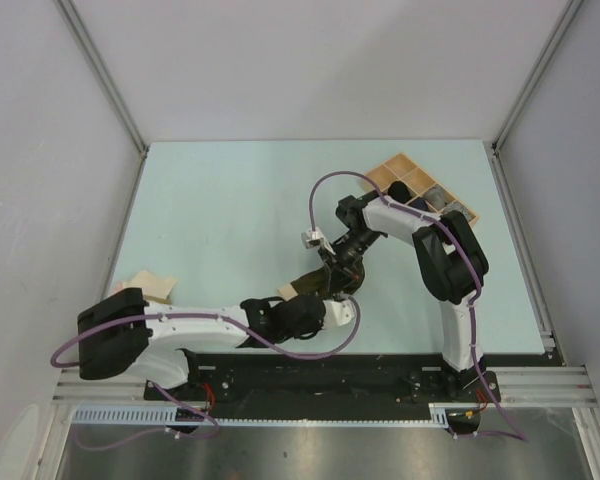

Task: Roll the underwear
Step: Fold the underwear at the center of the board.

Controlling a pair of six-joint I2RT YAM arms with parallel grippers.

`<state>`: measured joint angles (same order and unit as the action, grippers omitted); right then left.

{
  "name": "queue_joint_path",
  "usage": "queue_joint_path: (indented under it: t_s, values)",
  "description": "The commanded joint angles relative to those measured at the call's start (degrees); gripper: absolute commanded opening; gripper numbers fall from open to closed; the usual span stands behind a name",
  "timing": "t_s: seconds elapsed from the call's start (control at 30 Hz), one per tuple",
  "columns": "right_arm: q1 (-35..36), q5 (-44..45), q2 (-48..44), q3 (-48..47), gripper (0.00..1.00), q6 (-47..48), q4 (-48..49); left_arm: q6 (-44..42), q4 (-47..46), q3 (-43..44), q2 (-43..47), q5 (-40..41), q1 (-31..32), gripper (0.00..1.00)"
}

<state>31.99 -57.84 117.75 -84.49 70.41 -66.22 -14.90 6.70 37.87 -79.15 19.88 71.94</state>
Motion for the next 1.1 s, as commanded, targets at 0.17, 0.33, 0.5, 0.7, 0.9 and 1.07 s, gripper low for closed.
queue_joint_path:
  t_s: [0.17,0.33,0.5,0.7,0.9,1.07]
  values:
    - [-0.3,1.0,0.0,-2.3,0.0,-4.3,2.2,8.4,6.9,5.9,2.1,-20.8,-10.1,0.01]
    - [-0.3,2.7,0.2,-2.5,0.0,-8.3,5.4,12.6,6.1,3.5,3.0,-30.0,-17.3,0.0]
    - [-0.1,5.0,1.3,-4.3,0.0,-11.7,7.2,14.5,4.4,2.7,2.8,-38.0,-24.9,0.01]
    - [0.2,7.0,2.9,-7.1,0.0,-15.8,8.9,18.2,2.6,3.4,-1.5,-47.1,-33.3,0.0]
    - [0.2,8.2,4.9,-9.4,0.01,-17.8,9.3,22.7,-0.8,2.5,-5.6,-52.1,-37.9,0.01]
    - [0.3,8.4,5.8,-10.3,0.0,-18.6,9.1,24.2,-3.1,1.4,-6.2,-54.7,-39.3,0.0]
